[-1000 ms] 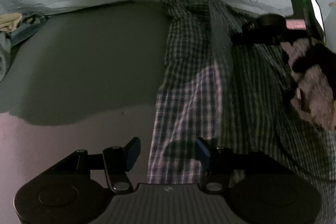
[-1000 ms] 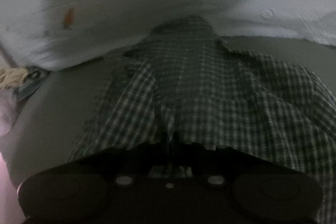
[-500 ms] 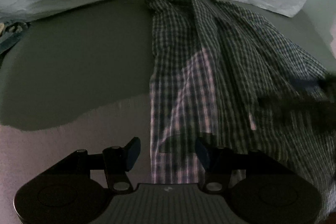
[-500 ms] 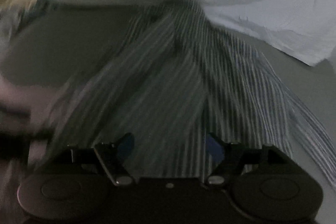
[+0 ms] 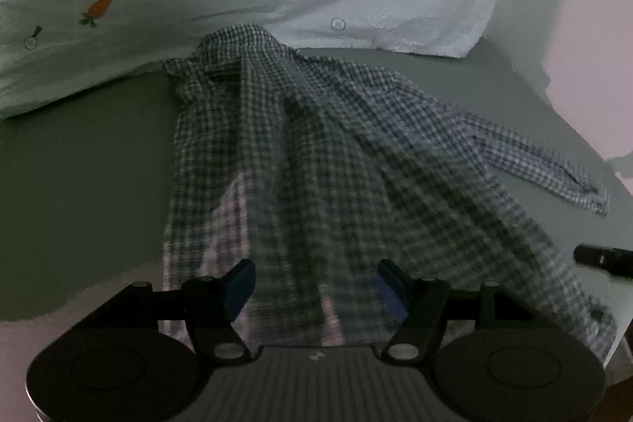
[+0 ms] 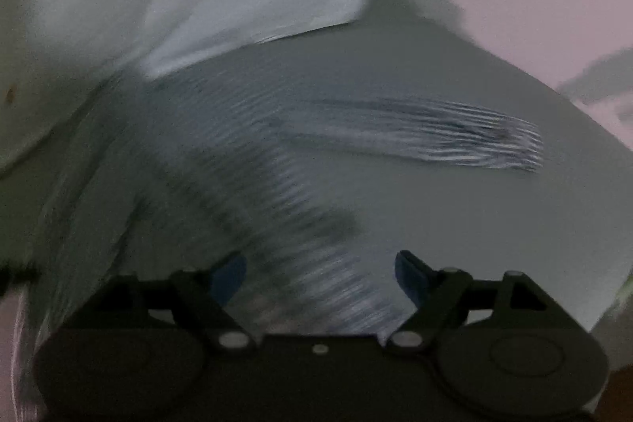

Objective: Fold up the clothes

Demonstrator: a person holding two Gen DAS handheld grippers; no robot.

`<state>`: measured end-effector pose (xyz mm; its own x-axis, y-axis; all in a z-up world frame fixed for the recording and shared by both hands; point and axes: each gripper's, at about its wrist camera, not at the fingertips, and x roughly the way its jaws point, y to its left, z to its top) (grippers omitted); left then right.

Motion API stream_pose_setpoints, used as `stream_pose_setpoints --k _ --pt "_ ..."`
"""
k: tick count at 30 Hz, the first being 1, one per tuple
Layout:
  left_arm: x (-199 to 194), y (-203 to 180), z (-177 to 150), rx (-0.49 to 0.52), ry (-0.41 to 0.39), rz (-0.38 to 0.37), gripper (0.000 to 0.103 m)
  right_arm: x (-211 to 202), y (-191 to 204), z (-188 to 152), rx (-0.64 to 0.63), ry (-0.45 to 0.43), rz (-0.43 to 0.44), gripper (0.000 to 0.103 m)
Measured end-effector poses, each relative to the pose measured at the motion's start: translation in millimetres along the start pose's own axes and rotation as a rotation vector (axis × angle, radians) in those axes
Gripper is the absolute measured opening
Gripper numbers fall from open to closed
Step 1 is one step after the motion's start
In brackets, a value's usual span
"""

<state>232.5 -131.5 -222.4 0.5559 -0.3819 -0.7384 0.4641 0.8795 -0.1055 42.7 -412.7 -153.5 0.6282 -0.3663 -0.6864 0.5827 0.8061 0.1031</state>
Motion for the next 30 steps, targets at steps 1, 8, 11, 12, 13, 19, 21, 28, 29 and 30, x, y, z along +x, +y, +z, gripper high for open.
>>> stream_pose_setpoints --k 1,8,11,12,13,19,21,28,29,30 --pt "1 -7 -3 -0.010 0.008 0.015 0.075 6 -18 7 0.050 -0.009 -0.012 0.083" --pt "23 -64 -21 -0.073 0.129 0.126 0.075 67 -151 46 0.489 0.029 -0.049 0.049" --pt "33 -86 -21 -0.076 0.160 0.157 0.075 86 -192 55 0.618 0.019 -0.056 0.050" --pt "34 -92 -20 -0.080 0.161 0.164 0.075 92 -202 58 0.638 0.015 -0.062 0.057" --pt "32 -99 -16 -0.082 0.155 0.168 0.075 97 -209 62 0.648 0.012 -0.072 0.064" --pt "20 -132 2 -0.097 0.110 0.180 0.075 128 -200 89 0.449 -0.006 -0.115 0.057" --pt "17 -138 5 -0.110 0.101 0.175 0.075 137 -182 95 0.309 -0.018 -0.145 0.028" --pt "19 -152 27 -0.211 0.053 0.078 0.075 99 -78 100 -0.207 -0.157 0.212 0.020" --pt "20 -152 31 -0.232 0.046 0.063 0.075 91 -60 95 -0.296 -0.161 0.297 0.020" --pt "22 -150 32 -0.254 0.046 0.056 0.075 85 -43 85 -0.379 -0.140 0.375 0.021"
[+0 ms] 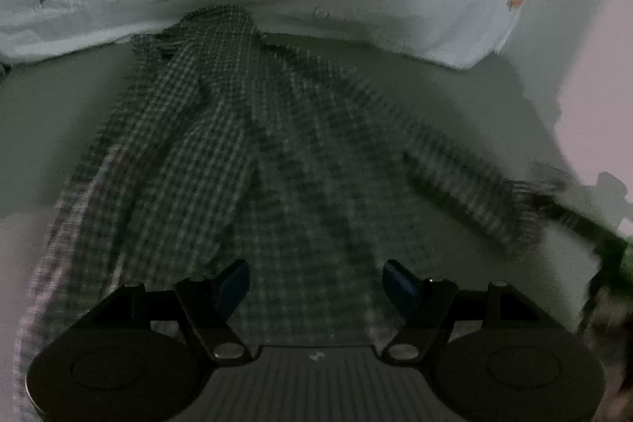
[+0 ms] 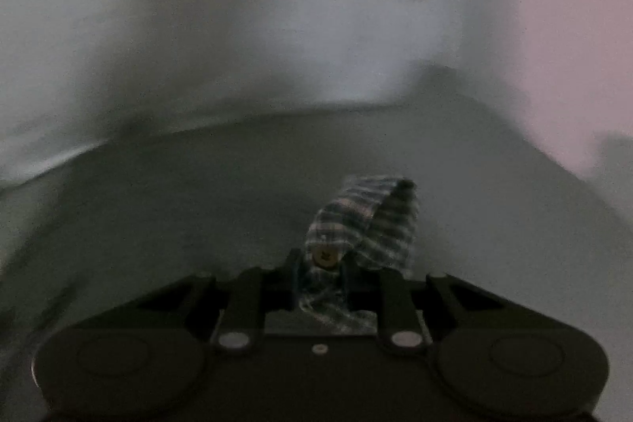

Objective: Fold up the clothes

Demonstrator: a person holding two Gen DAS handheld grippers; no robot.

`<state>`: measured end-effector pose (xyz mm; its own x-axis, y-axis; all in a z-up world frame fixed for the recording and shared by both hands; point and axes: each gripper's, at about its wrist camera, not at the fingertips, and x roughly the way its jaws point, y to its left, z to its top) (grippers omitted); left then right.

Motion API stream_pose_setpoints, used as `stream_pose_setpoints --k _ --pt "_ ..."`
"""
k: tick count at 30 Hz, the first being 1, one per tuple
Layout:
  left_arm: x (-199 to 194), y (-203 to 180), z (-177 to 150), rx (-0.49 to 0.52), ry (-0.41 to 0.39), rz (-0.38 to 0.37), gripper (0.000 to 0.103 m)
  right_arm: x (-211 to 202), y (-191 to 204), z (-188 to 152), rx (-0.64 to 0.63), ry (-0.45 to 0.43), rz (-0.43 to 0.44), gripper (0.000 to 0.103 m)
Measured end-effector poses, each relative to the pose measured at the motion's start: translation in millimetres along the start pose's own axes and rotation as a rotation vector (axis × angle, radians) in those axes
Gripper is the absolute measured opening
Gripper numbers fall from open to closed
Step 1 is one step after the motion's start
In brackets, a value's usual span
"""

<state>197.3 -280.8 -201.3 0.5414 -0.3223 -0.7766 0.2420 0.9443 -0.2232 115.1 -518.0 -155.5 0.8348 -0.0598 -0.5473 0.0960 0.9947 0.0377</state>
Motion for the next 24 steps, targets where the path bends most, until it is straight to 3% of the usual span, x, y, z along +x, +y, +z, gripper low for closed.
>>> stream_pose_setpoints --k 2,4,7,11,14,18,19,22,23,24 --pt "5 4 4 -0.045 0.004 -0.012 0.075 2 40 -4 -0.147 0.038 0.174 0.026" --pt "13 8 5 -0.075 0.024 0.003 0.075 3 77 -9 -0.276 0.074 0.317 0.058" --pt "23 15 2 -0.109 0.054 0.002 0.075 -2 89 -18 -0.287 0.114 0.370 0.060" --pt "43 17 -2 -0.135 0.107 -0.033 0.075 1 73 -13 -0.238 0.156 0.345 0.060" --pt "65 15 -1 -0.146 0.152 -0.057 0.075 8 52 -10 -0.189 0.190 0.281 0.060" --pt "90 16 2 -0.210 0.198 -0.150 0.073 14 28 -18 -0.104 0.242 0.185 0.060" --pt "95 15 3 -0.218 0.210 -0.135 0.071 13 24 -21 -0.097 0.252 0.156 0.060" --pt "100 10 9 -0.185 0.221 -0.097 0.040 10 17 -33 -0.099 0.259 0.077 0.060" --pt "99 8 11 -0.165 0.221 -0.090 0.021 6 16 -35 -0.082 0.257 0.071 0.060" --pt "97 5 13 -0.145 0.219 -0.083 0.011 3 15 -36 -0.063 0.255 0.069 0.060"
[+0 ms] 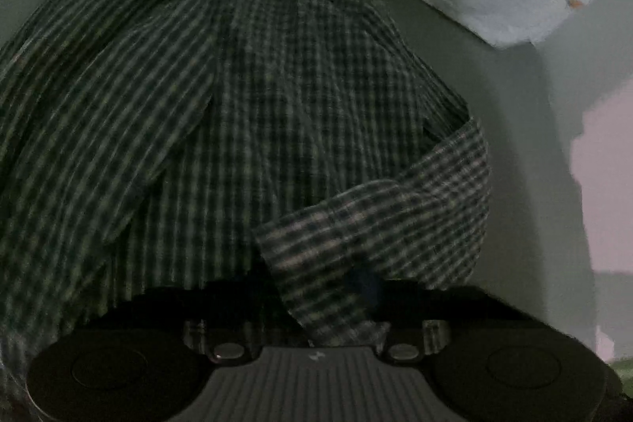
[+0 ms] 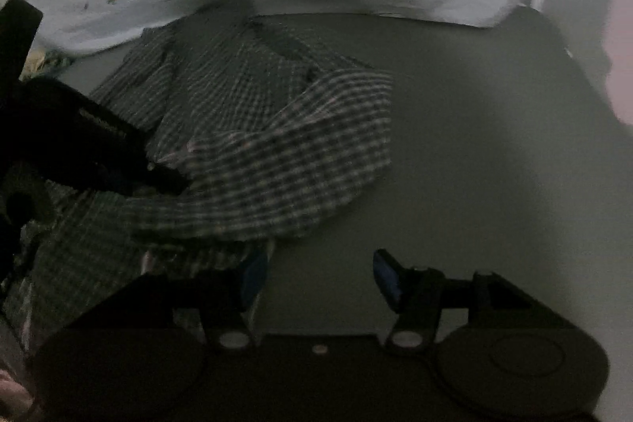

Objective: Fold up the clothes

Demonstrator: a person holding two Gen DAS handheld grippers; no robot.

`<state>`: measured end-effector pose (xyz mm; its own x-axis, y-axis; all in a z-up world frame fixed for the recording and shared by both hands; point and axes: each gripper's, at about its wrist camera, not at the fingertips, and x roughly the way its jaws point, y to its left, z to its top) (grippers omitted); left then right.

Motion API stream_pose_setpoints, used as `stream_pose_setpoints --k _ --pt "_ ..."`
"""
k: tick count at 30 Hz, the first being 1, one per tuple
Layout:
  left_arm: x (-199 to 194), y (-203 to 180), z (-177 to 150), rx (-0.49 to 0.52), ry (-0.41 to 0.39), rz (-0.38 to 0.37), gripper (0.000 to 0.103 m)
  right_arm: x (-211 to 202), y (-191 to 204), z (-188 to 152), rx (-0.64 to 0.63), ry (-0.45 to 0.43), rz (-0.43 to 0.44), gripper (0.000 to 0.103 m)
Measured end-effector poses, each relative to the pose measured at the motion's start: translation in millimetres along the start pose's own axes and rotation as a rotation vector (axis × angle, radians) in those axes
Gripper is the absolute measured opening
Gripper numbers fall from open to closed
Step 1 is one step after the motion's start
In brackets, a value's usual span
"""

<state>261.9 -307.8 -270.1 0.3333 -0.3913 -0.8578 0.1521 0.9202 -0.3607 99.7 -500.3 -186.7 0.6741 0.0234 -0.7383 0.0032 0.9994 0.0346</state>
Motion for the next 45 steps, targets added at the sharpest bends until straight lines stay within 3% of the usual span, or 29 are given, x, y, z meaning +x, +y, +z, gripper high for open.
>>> stream_pose_setpoints --k 3,8,10,11,12,13,14,18,22,24,26,29,31,35,36,37,39,42,45 --pt "-16 -2 4 0.033 -0.063 -0.018 0.004 -7 5 -8 0.023 0.015 0.006 0.059" --pt "-55 9 32 -0.012 -0.173 -0.112 0.003 -13 12 -27 0.138 0.089 0.080 0.059" --pt "-68 18 47 -0.011 -0.220 -0.137 0.003 -9 22 -37 0.157 0.096 0.057 0.059" --pt "-72 21 54 -0.005 -0.240 -0.141 0.003 -7 27 -41 0.161 0.087 0.035 0.056" --pt "-73 26 62 -0.001 -0.254 -0.141 0.003 -5 32 -45 0.162 0.070 0.007 0.044" --pt "-75 32 69 0.003 -0.268 -0.139 0.003 -4 38 -47 0.161 0.055 -0.026 0.012" --pt "-76 40 76 -0.009 -0.276 -0.151 0.002 -2 44 -46 0.163 0.050 -0.052 0.001" --pt "-99 69 113 -0.062 -0.332 -0.221 0.002 -22 74 -31 0.193 -0.040 -0.171 0.001" --pt "-196 100 161 -0.002 -0.561 -0.292 0.002 -66 142 -6 0.034 -0.151 -0.324 0.001" --pt "-253 124 178 0.020 -0.695 -0.315 0.002 -84 186 3 -0.052 -0.193 -0.348 0.001" --pt "-305 160 183 0.037 -0.836 -0.266 0.002 -91 228 8 -0.091 -0.210 -0.330 0.001" --pt "-340 215 185 0.024 -0.944 -0.124 0.002 -68 284 5 -0.127 -0.158 -0.271 0.002" --pt "-340 257 188 -0.032 -0.940 -0.037 0.002 -36 315 -5 -0.147 -0.075 -0.218 0.003" --pt "-308 331 189 -0.182 -0.844 0.053 0.002 18 340 -22 -0.030 0.125 -0.036 0.006" --pt "-299 345 187 -0.210 -0.812 0.063 0.002 16 340 -25 -0.018 0.129 -0.015 0.014" --pt "-286 357 186 -0.232 -0.781 0.067 0.002 11 339 -27 -0.014 0.121 -0.007 0.034" --pt "-274 371 181 -0.241 -0.747 0.081 0.002 -8 330 -31 -0.018 0.069 -0.031 0.052" --pt "-263 376 175 -0.226 -0.729 0.111 0.002 -25 301 -38 0.051 0.050 -0.100 0.051" --pt "-254 378 173 -0.224 -0.723 0.139 0.002 -23 263 -51 0.199 0.072 -0.225 0.050"
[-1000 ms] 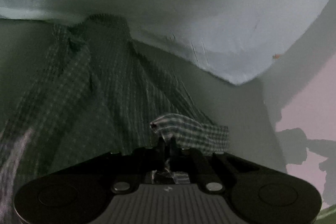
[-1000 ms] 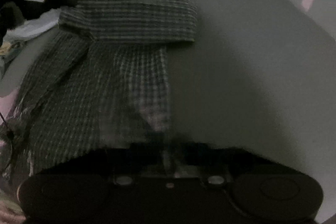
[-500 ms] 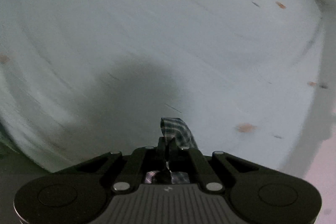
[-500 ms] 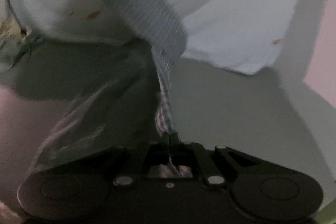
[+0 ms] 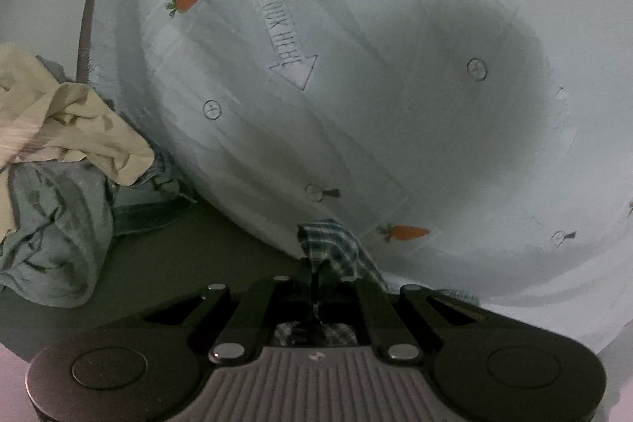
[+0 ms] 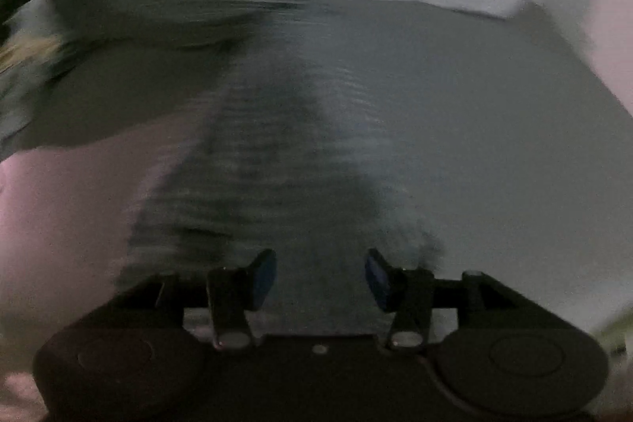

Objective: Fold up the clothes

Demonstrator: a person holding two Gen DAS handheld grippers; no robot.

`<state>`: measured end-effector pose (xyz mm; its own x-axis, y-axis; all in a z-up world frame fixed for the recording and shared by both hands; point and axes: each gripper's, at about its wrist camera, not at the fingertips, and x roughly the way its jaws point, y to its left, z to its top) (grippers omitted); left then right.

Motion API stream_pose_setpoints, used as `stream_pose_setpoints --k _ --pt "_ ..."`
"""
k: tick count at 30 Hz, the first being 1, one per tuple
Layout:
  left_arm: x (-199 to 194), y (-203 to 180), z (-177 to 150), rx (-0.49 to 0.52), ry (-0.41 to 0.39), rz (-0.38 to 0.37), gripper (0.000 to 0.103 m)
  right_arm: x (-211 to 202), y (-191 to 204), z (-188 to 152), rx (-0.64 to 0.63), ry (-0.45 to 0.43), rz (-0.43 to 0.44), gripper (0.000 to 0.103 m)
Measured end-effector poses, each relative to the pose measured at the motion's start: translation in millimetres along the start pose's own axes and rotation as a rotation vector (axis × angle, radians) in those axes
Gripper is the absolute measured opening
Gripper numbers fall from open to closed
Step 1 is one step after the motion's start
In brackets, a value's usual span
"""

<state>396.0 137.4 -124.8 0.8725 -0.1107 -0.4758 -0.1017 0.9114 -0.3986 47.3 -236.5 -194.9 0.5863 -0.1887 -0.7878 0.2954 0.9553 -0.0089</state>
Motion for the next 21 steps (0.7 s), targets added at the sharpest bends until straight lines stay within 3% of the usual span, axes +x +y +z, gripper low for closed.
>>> stream_pose_setpoints --k 4,8,9,10,14,16,19,21 --pt "6 10 -9 -0.039 0.042 0.015 0.002 17 -49 -9 0.222 0.019 -0.117 0.050" --pt "7 9 -18 -0.026 0.062 0.018 0.002 47 -94 -7 0.494 0.062 -0.036 0.045" --pt "6 8 -19 -0.022 0.063 0.018 0.002 53 -101 -7 0.538 0.062 -0.018 0.038" --pt "6 7 -20 -0.021 0.064 0.017 0.003 57 -106 -6 0.572 0.069 -0.001 0.002" --pt "3 6 -19 -0.026 0.060 0.028 0.003 39 -126 -16 0.808 0.098 0.090 0.001" --pt "2 7 -17 -0.028 0.052 0.031 0.003 25 -133 -25 0.867 0.149 0.082 0.001" --pt "2 9 -17 -0.044 0.055 0.036 0.003 30 -149 -39 0.991 0.249 0.138 0.003" --pt "2 9 -19 -0.060 0.060 0.038 0.003 35 -151 -32 0.908 0.304 0.042 0.006"
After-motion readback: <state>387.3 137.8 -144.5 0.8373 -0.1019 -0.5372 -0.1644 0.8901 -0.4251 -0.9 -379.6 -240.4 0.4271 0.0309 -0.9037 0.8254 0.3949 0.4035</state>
